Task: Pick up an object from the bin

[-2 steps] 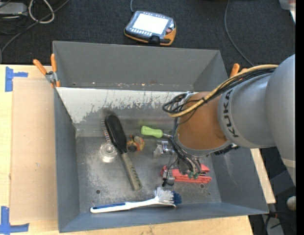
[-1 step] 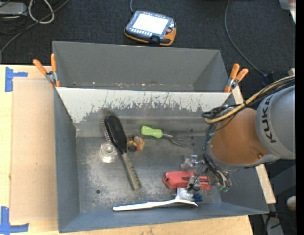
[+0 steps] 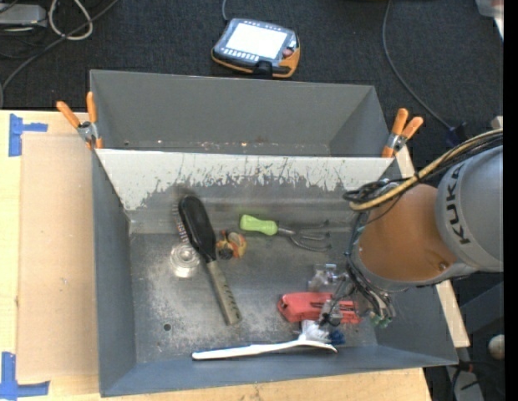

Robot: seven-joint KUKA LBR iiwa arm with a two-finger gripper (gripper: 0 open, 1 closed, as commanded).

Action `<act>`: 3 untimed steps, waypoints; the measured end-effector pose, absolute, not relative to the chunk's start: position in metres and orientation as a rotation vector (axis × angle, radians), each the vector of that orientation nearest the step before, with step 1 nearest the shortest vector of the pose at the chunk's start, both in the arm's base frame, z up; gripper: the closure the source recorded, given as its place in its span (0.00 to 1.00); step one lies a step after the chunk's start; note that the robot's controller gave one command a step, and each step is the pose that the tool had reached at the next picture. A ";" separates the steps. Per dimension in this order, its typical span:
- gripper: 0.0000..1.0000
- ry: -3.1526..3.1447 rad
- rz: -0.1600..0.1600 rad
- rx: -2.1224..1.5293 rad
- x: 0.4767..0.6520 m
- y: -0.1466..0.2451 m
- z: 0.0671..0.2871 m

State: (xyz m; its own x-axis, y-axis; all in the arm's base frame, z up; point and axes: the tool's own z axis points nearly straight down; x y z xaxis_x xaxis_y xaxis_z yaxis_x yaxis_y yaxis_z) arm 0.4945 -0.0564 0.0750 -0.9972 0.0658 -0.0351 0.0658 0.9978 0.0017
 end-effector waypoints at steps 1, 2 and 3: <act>1.00 3.105 0.001 0.102 0.495 -0.056 0.075; 1.00 3.115 0.002 0.105 0.490 -0.056 0.092; 1.00 3.093 -0.007 -0.290 0.480 -0.049 0.124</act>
Offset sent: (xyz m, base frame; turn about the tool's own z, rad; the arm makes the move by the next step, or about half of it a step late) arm -0.0068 -0.0026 0.0946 0.0069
